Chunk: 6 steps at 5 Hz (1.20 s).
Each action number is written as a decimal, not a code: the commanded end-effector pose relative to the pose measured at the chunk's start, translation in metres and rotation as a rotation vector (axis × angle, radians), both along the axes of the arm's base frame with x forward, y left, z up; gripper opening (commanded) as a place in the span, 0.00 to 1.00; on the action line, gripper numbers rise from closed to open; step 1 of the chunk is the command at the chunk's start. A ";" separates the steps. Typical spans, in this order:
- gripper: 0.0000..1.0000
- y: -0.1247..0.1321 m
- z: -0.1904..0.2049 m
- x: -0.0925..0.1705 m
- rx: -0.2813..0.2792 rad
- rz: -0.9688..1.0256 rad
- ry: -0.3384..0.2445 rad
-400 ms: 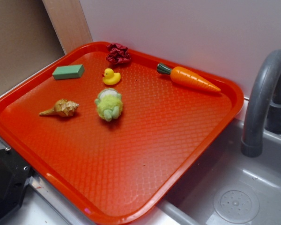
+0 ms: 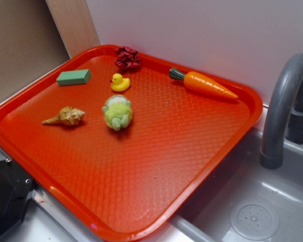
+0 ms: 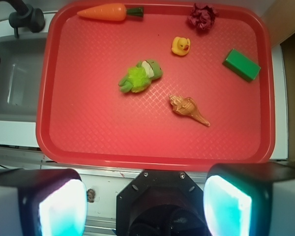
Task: Grab the green animal.
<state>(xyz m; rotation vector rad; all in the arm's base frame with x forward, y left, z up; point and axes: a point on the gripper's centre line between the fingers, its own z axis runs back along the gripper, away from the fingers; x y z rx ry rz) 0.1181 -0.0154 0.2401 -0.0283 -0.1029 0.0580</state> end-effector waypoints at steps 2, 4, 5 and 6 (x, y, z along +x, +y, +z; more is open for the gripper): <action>1.00 -0.027 0.010 0.049 -0.068 0.648 -0.021; 1.00 0.001 -0.049 0.093 0.010 0.946 -0.132; 1.00 0.011 -0.088 0.105 0.035 0.955 -0.182; 1.00 0.020 -0.117 0.113 0.049 0.952 -0.211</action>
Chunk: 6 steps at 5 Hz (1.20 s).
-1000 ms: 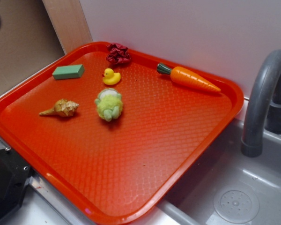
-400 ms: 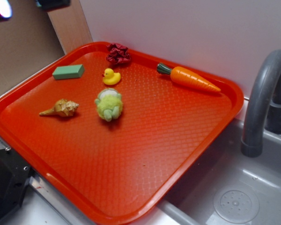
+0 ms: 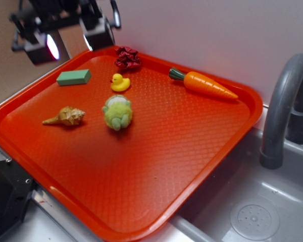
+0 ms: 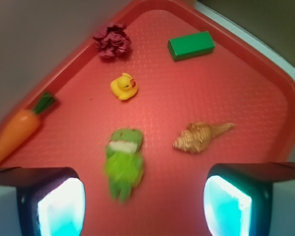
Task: Grab the green animal.
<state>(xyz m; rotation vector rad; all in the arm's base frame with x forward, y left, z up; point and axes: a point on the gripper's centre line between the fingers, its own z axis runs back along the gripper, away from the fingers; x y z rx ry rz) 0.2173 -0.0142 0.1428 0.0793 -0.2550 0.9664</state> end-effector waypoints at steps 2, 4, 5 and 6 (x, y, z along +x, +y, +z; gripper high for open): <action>1.00 0.017 -0.074 0.031 -0.051 0.018 -0.067; 0.00 -0.013 -0.121 0.033 -0.184 -0.111 -0.084; 0.00 -0.015 -0.096 0.034 -0.182 -0.214 -0.067; 0.00 -0.019 -0.046 0.033 -0.088 -0.433 0.002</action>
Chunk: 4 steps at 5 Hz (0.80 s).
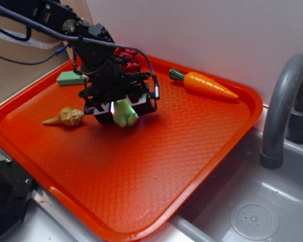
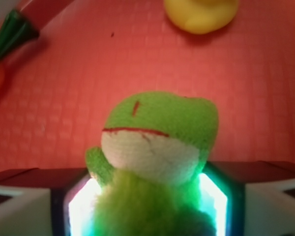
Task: Grab the green animal.
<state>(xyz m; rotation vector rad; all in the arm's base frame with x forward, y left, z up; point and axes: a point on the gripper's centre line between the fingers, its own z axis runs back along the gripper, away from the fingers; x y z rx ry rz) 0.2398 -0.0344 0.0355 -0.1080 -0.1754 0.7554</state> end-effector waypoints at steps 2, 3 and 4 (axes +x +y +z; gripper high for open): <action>0.00 0.013 0.161 0.005 0.202 -0.437 -0.030; 0.00 0.026 0.211 0.005 0.197 -0.530 0.001; 0.00 0.043 0.241 -0.001 0.171 -0.511 -0.021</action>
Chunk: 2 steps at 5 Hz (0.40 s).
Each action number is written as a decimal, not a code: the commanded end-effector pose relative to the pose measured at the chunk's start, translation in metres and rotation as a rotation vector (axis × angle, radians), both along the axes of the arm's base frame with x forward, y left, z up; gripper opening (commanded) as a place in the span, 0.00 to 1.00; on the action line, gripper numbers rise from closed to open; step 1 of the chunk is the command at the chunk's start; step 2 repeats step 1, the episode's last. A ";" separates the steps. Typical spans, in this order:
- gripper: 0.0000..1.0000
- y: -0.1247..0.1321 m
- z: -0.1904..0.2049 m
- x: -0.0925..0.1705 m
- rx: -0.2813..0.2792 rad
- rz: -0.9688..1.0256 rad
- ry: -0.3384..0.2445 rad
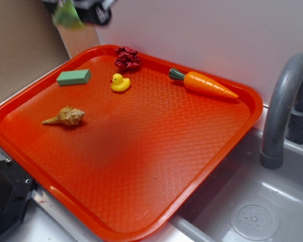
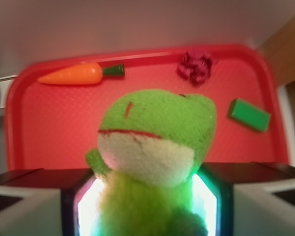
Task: Grab the green animal.
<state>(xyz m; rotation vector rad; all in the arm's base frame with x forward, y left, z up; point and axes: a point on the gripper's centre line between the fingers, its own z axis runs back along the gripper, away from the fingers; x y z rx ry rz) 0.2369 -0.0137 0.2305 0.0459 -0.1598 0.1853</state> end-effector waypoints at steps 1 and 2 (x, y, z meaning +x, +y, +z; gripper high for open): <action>0.00 0.027 0.047 0.003 -0.044 0.019 -0.058; 0.00 0.027 0.047 0.003 -0.044 0.019 -0.058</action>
